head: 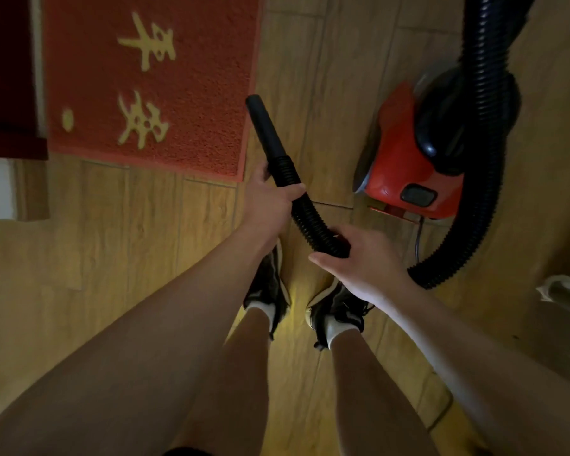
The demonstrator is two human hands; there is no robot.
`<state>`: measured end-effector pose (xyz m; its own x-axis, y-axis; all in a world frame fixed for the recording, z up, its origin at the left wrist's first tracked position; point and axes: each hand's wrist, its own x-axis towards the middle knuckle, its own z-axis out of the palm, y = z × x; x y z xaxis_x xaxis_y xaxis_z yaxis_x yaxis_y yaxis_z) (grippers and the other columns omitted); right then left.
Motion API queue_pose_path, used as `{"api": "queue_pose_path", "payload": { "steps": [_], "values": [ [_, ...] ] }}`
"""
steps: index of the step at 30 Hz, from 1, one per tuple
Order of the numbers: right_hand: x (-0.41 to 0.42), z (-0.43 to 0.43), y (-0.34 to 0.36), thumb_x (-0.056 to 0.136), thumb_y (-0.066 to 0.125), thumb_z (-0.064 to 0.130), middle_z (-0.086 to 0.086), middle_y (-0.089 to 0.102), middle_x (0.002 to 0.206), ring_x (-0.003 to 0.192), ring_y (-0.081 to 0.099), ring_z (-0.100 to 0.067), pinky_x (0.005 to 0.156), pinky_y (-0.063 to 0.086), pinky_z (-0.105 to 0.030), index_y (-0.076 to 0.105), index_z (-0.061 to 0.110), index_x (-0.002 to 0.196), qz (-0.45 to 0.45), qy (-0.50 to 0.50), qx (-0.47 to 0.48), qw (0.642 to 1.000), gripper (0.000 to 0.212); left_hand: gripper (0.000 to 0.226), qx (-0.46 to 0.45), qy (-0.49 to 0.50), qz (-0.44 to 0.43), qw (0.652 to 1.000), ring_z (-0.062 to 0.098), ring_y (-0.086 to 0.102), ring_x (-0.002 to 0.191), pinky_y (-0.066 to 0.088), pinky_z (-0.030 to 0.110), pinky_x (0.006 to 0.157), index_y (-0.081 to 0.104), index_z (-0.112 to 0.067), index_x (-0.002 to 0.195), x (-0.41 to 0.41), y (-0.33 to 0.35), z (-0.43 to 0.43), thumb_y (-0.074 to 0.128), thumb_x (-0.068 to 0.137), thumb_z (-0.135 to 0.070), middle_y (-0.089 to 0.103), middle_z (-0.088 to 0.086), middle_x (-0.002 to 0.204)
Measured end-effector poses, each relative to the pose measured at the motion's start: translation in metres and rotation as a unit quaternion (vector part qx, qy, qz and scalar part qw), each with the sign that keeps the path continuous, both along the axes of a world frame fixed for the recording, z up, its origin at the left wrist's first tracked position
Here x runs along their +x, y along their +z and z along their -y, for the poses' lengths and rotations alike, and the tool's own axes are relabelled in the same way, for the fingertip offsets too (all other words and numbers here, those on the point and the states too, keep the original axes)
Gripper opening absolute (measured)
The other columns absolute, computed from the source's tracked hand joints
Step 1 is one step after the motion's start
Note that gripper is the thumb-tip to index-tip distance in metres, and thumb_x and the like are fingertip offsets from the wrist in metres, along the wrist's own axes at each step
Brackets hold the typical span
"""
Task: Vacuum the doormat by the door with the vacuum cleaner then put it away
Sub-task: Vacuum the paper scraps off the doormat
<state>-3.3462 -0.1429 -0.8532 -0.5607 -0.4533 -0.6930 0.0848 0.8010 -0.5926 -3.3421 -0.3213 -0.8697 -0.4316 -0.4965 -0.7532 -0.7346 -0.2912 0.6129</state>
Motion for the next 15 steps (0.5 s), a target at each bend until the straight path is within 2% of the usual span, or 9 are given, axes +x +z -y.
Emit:
{"api": "queue_pose_path", "payload": {
  "steps": [3, 6, 8, 11, 13, 15],
  "values": [
    [-0.002, -0.019, -0.004, 0.083, 0.069, 0.058, 0.013, 0.068, 0.083, 0.077, 0.064, -0.005, 0.069, 0.057, -0.035, 0.066, 0.034, 0.112, 0.009, -0.015, 0.0, 1.0, 0.038, 0.076, -0.003, -0.026, 0.008, 1.0, 0.024, 0.064, 0.117, 0.056, 0.051, 0.099, 0.052, -0.017, 0.143, -0.006, -0.004, -0.019, 0.08, 0.073, -0.011, 0.06, -0.002, 0.134],
    [-0.003, -0.037, -0.01, 0.083, 0.07, 0.055, 0.015, 0.064, 0.08, 0.077, 0.06, -0.001, 0.062, 0.046, -0.024, 0.066, 0.038, 0.108, 0.006, -0.016, 0.002, 1.0, 0.031, 0.066, -0.006, -0.047, 0.003, 0.999, 0.021, 0.064, 0.113, 0.057, 0.046, 0.098, 0.052, -0.016, 0.14, -0.009, -0.011, -0.033, 0.077, 0.081, 0.0, 0.061, -0.006, 0.125],
    [-0.004, -0.045, -0.012, 0.084, 0.07, 0.053, 0.014, 0.063, 0.078, 0.075, 0.059, -0.001, 0.059, 0.042, -0.023, 0.067, 0.036, 0.106, 0.004, -0.018, -0.002, 1.0, 0.028, 0.061, -0.002, -0.058, 0.002, 0.998, 0.017, 0.065, 0.106, 0.059, 0.036, 0.09, 0.053, -0.019, 0.135, -0.01, -0.015, -0.04, 0.075, 0.083, 0.003, 0.06, -0.011, 0.116],
    [-0.006, -0.054, -0.017, 0.084, 0.07, 0.052, 0.011, 0.063, 0.079, 0.075, 0.059, -0.004, 0.064, 0.049, -0.028, 0.067, 0.032, 0.102, -0.006, -0.01, -0.002, 1.0, 0.027, 0.055, 0.007, -0.064, 0.002, 0.998, 0.012, 0.064, 0.099, 0.056, 0.021, 0.073, 0.052, -0.024, 0.128, -0.013, -0.02, -0.049, 0.072, 0.086, 0.006, 0.059, -0.013, 0.112],
    [-0.008, -0.059, -0.021, 0.084, 0.07, 0.051, 0.01, 0.062, 0.078, 0.074, 0.059, -0.006, 0.066, 0.051, -0.033, 0.066, 0.029, 0.096, -0.008, -0.012, -0.009, 1.0, 0.025, 0.056, 0.006, -0.066, 0.002, 0.998, 0.013, 0.064, 0.103, 0.056, 0.021, 0.075, 0.051, -0.025, 0.128, -0.014, -0.022, -0.053, 0.073, 0.086, 0.005, 0.058, -0.013, 0.115],
    [-0.009, -0.062, -0.025, 0.083, 0.071, 0.05, 0.009, 0.062, 0.077, 0.073, 0.059, -0.006, 0.067, 0.052, -0.035, 0.065, 0.027, 0.091, -0.011, -0.017, -0.014, 1.0, 0.025, 0.062, 0.01, -0.068, 0.002, 0.998, 0.015, 0.064, 0.11, 0.059, 0.029, 0.087, 0.05, -0.021, 0.138, -0.016, -0.025, -0.056, 0.073, 0.087, 0.004, 0.057, -0.01, 0.123]
  ]
}}
